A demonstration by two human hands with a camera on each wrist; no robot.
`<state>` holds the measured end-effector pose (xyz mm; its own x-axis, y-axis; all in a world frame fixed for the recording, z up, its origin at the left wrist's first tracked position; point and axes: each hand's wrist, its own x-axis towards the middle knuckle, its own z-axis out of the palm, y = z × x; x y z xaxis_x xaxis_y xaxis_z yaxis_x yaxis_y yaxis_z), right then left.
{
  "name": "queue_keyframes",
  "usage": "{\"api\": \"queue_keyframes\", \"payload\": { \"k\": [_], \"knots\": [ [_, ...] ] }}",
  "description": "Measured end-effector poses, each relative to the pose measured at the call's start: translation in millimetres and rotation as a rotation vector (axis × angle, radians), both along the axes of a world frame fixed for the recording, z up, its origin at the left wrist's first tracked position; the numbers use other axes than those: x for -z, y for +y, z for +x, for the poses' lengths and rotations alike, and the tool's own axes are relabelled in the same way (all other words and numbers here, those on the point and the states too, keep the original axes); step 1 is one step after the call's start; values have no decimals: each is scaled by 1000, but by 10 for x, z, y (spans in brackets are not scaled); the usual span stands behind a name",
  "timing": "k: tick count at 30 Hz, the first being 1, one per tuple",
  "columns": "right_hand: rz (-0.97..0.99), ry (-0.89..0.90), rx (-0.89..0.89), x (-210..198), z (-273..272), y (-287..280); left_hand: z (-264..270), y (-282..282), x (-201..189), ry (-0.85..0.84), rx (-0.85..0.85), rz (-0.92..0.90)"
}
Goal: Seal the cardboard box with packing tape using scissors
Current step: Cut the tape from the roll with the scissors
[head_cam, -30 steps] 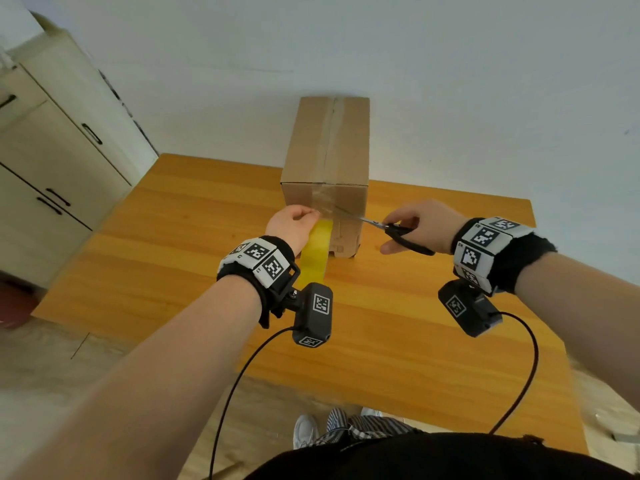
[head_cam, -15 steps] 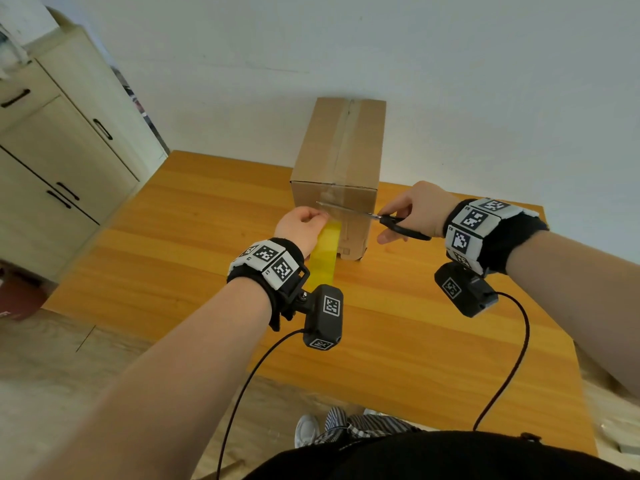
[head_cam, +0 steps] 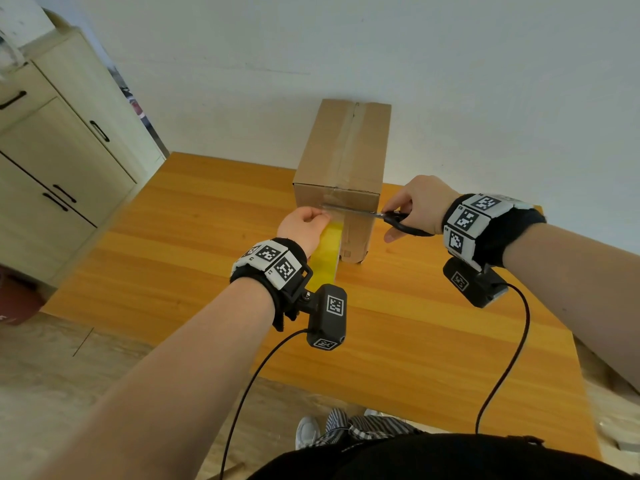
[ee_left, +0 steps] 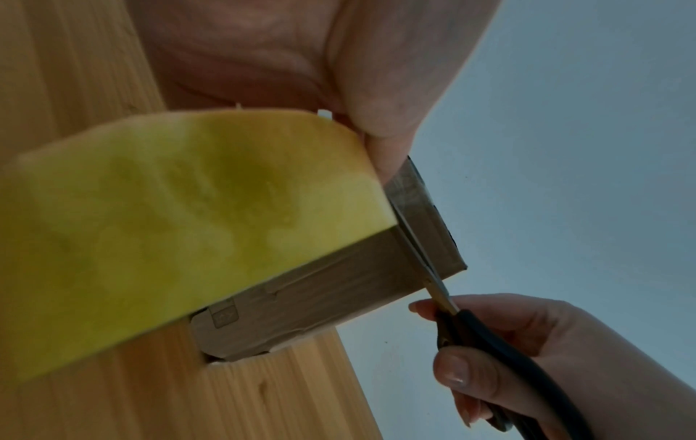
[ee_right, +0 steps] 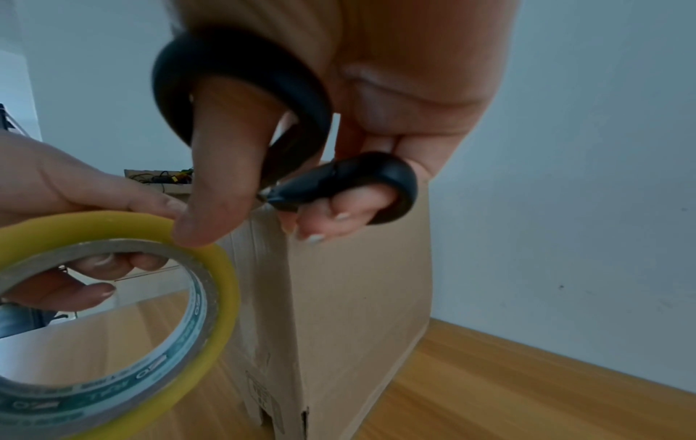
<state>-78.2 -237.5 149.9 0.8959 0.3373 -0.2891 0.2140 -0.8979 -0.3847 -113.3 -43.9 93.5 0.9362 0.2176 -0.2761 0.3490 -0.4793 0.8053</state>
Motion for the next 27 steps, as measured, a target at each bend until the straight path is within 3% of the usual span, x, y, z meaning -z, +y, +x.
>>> {"api": "queue_keyframes", "payload": {
  "k": [19, 27],
  "knots": [
    [-123, 43, -44, -29, 15, 70, -20, 22, -100, -29, 82, 89],
    [-277, 10, -26, 213, 2, 38, -171, 16, -11, 27, 160, 80]
  ]
}}
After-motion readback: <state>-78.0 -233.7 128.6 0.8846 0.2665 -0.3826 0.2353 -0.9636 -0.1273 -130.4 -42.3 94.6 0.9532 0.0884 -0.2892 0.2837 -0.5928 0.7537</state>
